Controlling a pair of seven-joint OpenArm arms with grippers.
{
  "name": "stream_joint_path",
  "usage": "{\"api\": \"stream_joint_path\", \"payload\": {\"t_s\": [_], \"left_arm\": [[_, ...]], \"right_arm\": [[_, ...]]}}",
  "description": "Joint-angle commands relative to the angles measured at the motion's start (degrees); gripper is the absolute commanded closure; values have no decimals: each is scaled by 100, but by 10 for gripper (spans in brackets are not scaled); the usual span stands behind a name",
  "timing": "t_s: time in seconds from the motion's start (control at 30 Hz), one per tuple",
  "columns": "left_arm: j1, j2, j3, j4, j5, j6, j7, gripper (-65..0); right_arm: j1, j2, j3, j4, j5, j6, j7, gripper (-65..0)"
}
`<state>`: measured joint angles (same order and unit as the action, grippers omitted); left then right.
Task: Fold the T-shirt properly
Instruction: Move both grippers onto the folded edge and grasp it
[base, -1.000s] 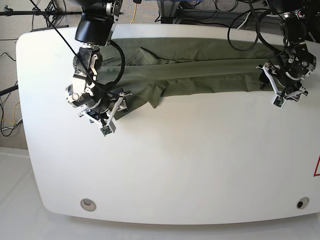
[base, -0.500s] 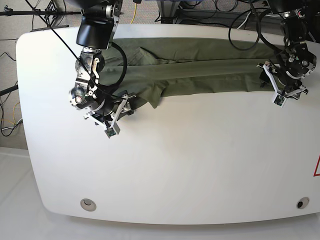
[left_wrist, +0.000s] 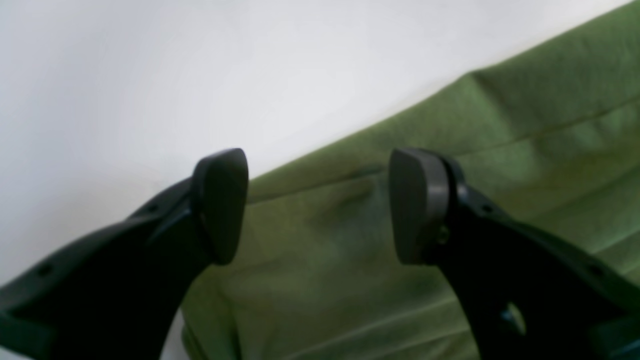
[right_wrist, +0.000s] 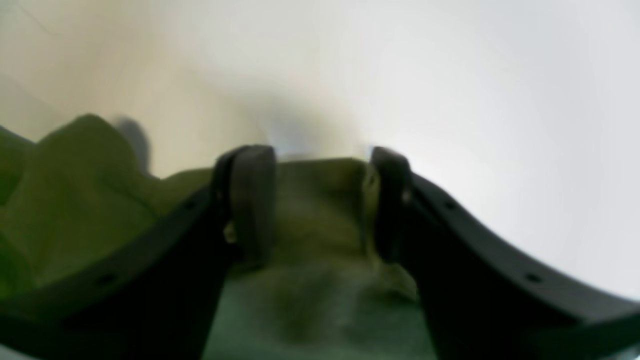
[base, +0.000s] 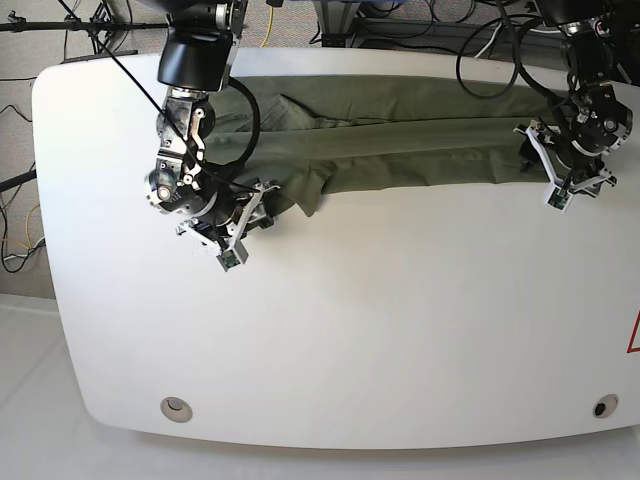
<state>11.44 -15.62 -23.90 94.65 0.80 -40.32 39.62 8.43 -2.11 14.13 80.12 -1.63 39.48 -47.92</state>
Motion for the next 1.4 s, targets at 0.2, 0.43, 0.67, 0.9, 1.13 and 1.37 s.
{"api": "stream_joint_path", "payload": {"t_s": [0.2, 0.43, 0.67, 0.9, 1.13, 1.37], "left_arm": [[-40, -78, -6, 81, -86, 32, -89, -406], [-23, -81, -27, 77, -66, 32, -77, -395], [0, -85, -33, 84, -80, 32, -55, -369], [-16, -84, -16, 85, -76, 32, -66, -397], [-31, -91, -32, 92, -71, 32, -87, -391], [-31, -86, -25, 84, -74, 32, -95, -392]], "right_arm": [[64, -40, 31, -59, -70, 52, -9, -236], [48, -51, -11, 67, -114, 52, -248, -165], [42, -66, -1, 244, -145, 52, -666, -40], [-9, -52, -8, 390, -110, 52, -925, -1], [-126, -22, -2, 723, 0, 52, -965, 0], [-261, -24, -10, 1198, 78, 52, -1146, 0]]}}
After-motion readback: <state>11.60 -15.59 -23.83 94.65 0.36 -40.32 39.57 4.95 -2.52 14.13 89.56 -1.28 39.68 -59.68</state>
